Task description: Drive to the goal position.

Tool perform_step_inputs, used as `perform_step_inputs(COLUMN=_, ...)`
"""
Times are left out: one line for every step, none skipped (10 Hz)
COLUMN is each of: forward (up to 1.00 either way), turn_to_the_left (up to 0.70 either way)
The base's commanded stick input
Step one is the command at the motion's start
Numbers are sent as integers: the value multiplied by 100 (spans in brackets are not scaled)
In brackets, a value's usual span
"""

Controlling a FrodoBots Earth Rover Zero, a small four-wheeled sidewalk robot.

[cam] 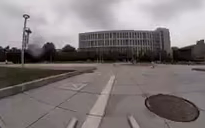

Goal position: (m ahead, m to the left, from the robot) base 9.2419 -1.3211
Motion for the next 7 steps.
perform_step_inputs(forward=70, turn_to_the_left=0)
perform_step_inputs(forward=70, turn_to_the_left=-6)
perform_step_inputs(forward=70, turn_to_the_left=-33)
perform_step_inputs(forward=70, turn_to_the_left=-34)
perform_step_inputs(forward=70, turn_to_the_left=-33)
perform_step_inputs(forward=70, turn_to_the_left=-33)
perform_step_inputs(forward=70, turn_to_the_left=-33)
